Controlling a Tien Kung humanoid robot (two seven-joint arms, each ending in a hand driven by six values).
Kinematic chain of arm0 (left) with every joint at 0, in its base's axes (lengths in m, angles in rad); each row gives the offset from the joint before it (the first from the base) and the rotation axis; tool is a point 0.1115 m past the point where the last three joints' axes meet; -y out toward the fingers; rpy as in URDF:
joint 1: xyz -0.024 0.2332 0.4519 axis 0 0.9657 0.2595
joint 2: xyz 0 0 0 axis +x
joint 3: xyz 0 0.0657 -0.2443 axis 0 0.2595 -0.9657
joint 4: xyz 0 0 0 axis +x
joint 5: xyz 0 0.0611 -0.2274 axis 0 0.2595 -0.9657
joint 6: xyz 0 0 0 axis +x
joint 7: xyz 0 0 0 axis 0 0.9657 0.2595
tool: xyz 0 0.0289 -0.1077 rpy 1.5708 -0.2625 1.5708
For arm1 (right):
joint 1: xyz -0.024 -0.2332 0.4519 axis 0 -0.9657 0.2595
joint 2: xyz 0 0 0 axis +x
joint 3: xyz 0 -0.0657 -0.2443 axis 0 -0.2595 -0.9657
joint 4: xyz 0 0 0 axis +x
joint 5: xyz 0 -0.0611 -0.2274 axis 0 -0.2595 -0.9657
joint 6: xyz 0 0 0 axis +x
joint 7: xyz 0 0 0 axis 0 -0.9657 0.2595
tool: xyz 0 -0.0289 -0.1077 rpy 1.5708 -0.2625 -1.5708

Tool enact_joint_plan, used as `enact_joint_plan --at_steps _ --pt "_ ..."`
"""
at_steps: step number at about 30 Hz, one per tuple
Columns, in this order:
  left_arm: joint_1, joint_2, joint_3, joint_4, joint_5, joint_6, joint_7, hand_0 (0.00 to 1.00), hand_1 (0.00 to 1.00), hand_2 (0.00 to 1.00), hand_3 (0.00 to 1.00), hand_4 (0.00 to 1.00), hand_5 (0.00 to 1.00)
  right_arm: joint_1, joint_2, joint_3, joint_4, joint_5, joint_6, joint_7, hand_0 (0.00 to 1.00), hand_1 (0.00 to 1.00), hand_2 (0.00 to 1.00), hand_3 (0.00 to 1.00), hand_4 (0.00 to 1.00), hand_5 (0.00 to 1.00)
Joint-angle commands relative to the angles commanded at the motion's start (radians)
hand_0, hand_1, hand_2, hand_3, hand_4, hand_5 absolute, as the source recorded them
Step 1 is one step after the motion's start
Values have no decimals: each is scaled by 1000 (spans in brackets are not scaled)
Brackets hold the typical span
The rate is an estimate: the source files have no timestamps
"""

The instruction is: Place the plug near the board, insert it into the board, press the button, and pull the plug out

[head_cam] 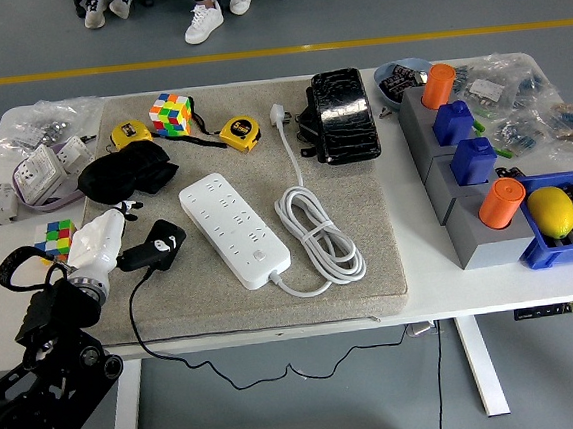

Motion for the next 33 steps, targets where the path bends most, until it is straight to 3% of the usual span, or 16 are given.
enact_joint_plan --at_steps 5,6,11,12,17,18,23,24,29,30,33 --pt "-6 -5 16 6 18 -10 20 597 663 635 774 998 683 1 0 1 1 -1 -1 2 562 640 613 528 910 454" --pt "-7 -6 19 8 21 -11 23 523 576 555 713 998 643 1 0 0 1 -1 -1 3 561 639 613 528 911 454" --pt "-16 -16 29 29 67 -19 44 523 576 555 713 998 643 2 0 1 0 0 -4 6 561 639 613 528 911 454" --pt "-17 -17 30 32 75 -19 47 412 440 397 617 998 458 2 1 1 0 0 -4 7 560 639 612 527 911 454" --pt "-25 -22 32 48 84 -6 46 412 440 397 617 998 458 1 1 2 0 2 -13 17 560 639 612 527 911 454" --pt "-26 -22 33 53 85 -1 40 320 348 343 508 998 358 1 0 2 0 2 -14 18 558 636 609 528 911 452" --pt "-26 -26 25 65 104 13 7 320 348 343 508 998 358 1 0 2 2 0 -18 23 558 636 609 528 911 452" --pt "-25 -26 22 65 105 16 0 247 335 360 512 891 131 0 0 1 2 0 -19 24 558 635 606 526 910 451" --pt "-25 -21 13 57 107 27 -29 247 335 360 512 891 131 -1 -1 0 2 1 -23 29 558 635 606 526 910 451" --pt "-24 -18 11 51 108 34 -47 227 299 329 521 826 31 -1 -1 0 2 2 -24 31 555 632 603 525 910 451" --pt "-23 -12 6 36 94 48 -80 227 299 329 521 826 31 -1 -1 1 2 1 -27 34 555 632 603 525 910 451"
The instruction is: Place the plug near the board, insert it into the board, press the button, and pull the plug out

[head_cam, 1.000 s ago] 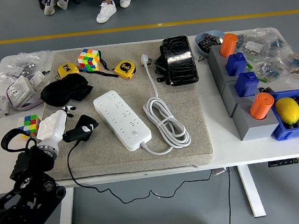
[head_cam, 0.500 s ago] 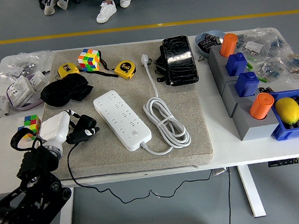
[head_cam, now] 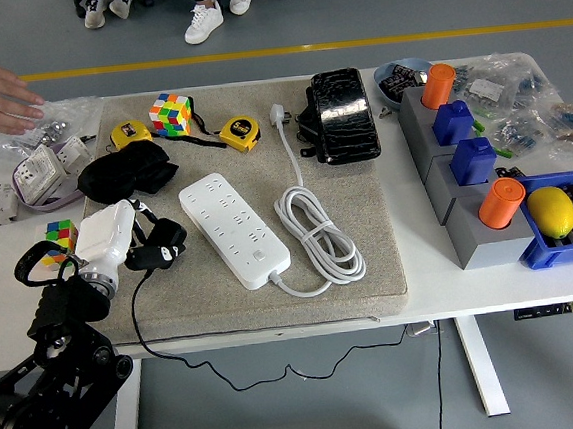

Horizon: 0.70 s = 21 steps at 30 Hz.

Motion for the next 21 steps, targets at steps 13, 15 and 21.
enact_joint_plan --at_steps 13,15,21 --pt "-39 35 22 31 -188 81 -422 214 295 320 512 787 6 1 -5 -10 1 2 -5 8 556 630 599 525 905 447" --pt "-48 38 30 47 -202 79 -464 213 298 318 511 775 2 2 -6 -11 1 3 -5 8 557 628 596 523 903 445" --pt "-66 44 50 90 -202 51 -490 215 301 319 513 775 7 0 -7 -9 1 4 -5 10 558 628 592 523 902 444"
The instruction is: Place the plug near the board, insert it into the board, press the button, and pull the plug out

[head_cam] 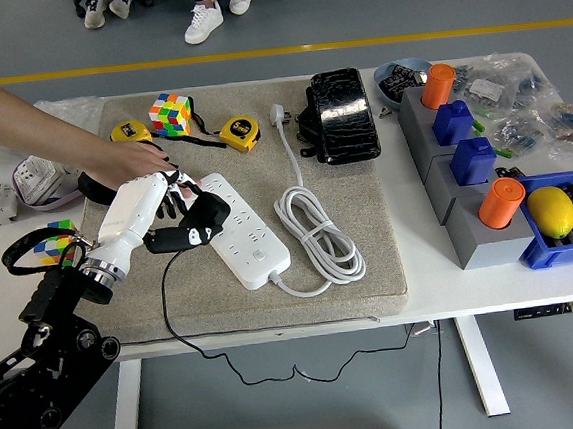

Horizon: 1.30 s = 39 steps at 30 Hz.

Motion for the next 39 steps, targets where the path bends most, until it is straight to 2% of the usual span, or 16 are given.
enact_joint_plan --at_steps 6,20,28,39 --pt "-9 -2 13 34 14 -14 11 219 304 321 515 781 18 -2 2 4 1 -2 1 1 558 628 592 523 901 441" --pt "-18 -10 16 67 33 -36 14 223 307 326 518 786 23 -2 4 15 4 -8 2 3 558 627 591 523 902 440" --pt "-20 -12 18 74 40 -37 15 224 307 329 519 788 21 -2 5 16 4 -9 2 4 558 627 590 523 902 439" --pt "-25 -4 11 72 84 -63 15 229 310 330 518 791 21 0 4 20 5 -10 1 5 558 627 589 524 903 435"
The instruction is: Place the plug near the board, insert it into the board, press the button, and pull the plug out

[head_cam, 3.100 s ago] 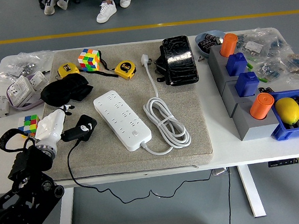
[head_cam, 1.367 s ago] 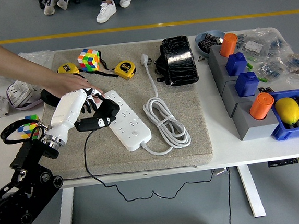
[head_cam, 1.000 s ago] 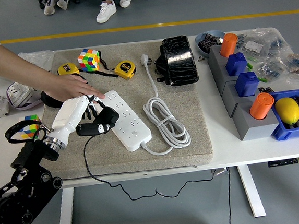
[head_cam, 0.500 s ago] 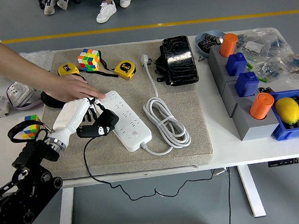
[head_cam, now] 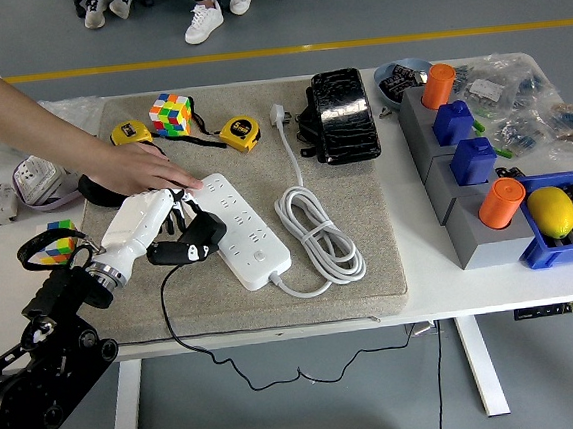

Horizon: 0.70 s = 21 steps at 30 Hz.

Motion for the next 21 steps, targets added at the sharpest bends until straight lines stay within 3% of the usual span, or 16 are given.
enact_joint_plan --at_steps 14,15,20,21 --pt "0 5 -3 5 0 -18 -12 232 331 382 526 802 25 1 0 9 4 -8 -2 3 556 627 588 523 903 435" --pt "0 5 -3 4 -5 -20 -12 270 427 508 541 998 181 1 0 10 5 -8 -2 3 559 626 587 523 904 435" --pt "-1 3 -7 5 -13 -28 -13 270 427 508 541 998 181 1 -1 12 5 -9 -2 4 559 626 587 523 904 435" --pt "0 3 -8 5 -15 -28 -15 322 517 557 587 998 281 1 -2 12 5 -9 -2 4 558 626 587 524 904 435"
